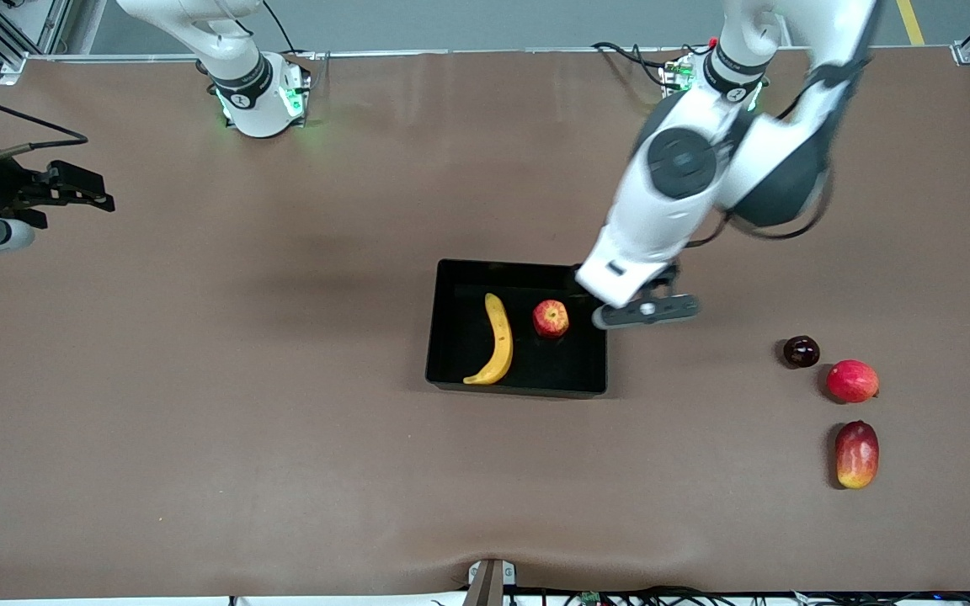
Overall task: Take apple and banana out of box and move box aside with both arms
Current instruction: 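Reach the left gripper over the red apple in the black tray, then lower the left gripper and grasp the red apple in the tray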
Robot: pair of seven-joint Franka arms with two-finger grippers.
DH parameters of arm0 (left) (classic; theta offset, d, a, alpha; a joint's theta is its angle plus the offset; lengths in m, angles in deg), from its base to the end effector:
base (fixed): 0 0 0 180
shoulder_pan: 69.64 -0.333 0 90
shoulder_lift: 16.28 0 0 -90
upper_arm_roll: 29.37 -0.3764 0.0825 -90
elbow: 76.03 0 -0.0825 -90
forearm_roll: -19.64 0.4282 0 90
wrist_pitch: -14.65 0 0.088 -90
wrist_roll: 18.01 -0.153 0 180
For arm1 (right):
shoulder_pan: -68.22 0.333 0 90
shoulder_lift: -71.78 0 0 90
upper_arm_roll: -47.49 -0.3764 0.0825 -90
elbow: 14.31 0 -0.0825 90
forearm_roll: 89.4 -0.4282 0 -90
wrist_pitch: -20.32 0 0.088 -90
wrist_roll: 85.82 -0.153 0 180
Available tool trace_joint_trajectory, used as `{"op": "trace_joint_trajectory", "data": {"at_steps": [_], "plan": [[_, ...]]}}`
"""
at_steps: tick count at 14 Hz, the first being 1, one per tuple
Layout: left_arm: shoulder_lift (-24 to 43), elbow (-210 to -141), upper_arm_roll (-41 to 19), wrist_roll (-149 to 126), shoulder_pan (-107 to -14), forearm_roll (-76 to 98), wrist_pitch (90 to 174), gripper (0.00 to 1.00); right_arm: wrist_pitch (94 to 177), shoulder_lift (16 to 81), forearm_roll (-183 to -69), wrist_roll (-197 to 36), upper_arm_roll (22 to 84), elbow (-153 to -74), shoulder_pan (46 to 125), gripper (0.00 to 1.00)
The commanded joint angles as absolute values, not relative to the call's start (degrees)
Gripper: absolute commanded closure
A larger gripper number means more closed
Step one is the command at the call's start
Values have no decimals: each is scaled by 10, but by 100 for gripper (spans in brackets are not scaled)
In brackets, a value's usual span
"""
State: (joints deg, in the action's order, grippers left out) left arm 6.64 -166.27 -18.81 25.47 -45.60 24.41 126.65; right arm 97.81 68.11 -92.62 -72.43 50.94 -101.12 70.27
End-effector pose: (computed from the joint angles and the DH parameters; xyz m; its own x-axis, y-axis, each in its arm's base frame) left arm 0.6174 -0.3960 0.4042 0.9906 0.1366 -0.0058 0.1366 -0.9905 -0.0129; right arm 0.5867 -0.0037 0.6137 0.9537 0.2191 -0.2062 0.2016 -0.9741 -0.1029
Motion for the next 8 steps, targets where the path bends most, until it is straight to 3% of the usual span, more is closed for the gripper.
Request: {"op": "trace_joint_trajectory", "data": {"at_steps": [1,8], "plan": [[110,-1661,-192,335,-424,275,1312,0,974,679,-922,-727,508,-1010,702,0],[196,-1677,-191,388,-399,301,1402,0,971,676,-925,-728,508,-1010,699,0]]}}
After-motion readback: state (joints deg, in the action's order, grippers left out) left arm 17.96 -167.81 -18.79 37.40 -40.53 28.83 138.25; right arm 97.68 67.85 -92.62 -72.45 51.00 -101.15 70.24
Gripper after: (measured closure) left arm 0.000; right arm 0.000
